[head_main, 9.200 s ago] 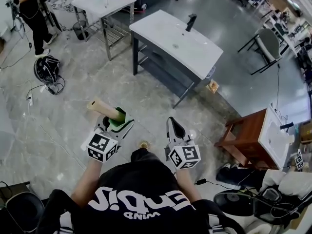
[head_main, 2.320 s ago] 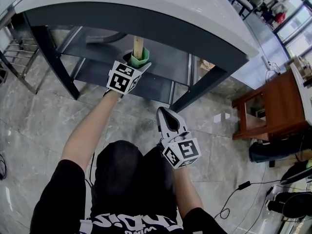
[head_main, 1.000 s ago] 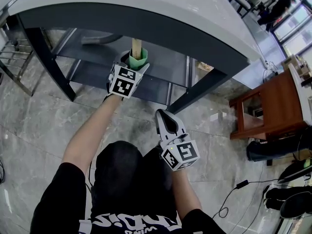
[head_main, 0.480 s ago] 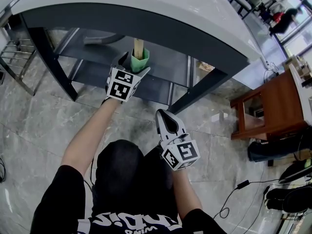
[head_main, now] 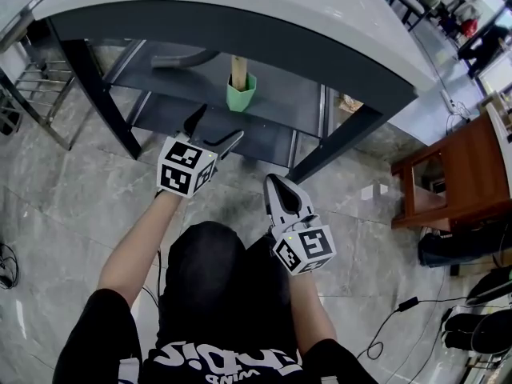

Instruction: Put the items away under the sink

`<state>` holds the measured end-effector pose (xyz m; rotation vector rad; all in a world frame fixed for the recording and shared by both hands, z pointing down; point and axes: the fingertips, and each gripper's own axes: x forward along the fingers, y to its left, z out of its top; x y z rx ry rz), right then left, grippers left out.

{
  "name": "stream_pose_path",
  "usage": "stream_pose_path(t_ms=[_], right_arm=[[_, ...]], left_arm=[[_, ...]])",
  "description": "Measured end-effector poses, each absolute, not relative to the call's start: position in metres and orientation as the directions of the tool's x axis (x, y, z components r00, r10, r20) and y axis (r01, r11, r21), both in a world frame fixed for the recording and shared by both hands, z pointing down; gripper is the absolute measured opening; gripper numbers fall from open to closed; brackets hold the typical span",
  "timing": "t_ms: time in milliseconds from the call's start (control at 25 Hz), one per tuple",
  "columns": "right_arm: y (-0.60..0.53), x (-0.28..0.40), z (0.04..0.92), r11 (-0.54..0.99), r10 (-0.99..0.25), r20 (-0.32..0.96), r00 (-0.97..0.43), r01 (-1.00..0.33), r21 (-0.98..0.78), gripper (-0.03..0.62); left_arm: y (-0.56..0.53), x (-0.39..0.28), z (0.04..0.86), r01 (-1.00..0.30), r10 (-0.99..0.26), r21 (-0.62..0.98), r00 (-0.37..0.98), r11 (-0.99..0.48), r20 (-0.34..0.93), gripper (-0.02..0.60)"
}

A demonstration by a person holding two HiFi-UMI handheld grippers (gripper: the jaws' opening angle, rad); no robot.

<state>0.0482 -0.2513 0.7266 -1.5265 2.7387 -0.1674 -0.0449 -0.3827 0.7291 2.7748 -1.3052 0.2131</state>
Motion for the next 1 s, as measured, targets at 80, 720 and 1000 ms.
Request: stream_pose_path(t_ms=[80,720,1000], right_arm=[[-0.25,0.046,0.725,0.528,-0.845,0.045,-0.533,-0.844,-0.093,0.018],[-0.239,0.044,0.731,0.546,-0.831,0.054,-0.554,-0.83,-0.114,0.018],[-0.24,0.048,0.731,0.539,-0.834,0.055,-0.549,-0.832,-0.129,0.018]], left_arm=[[-0.363,-0.055,0.732,-0.773,-0.763,0.009,0.627,-0.634,0.154,0.422],[-0.267,-0.083,0.748,-0.74,-0.726,0.044,0.668,-0.671,0.162,0.182],[-0.252,-0.091,0.749,-0.724,-0.711,0.09,0.689,-0.684,0.145,0.02]])
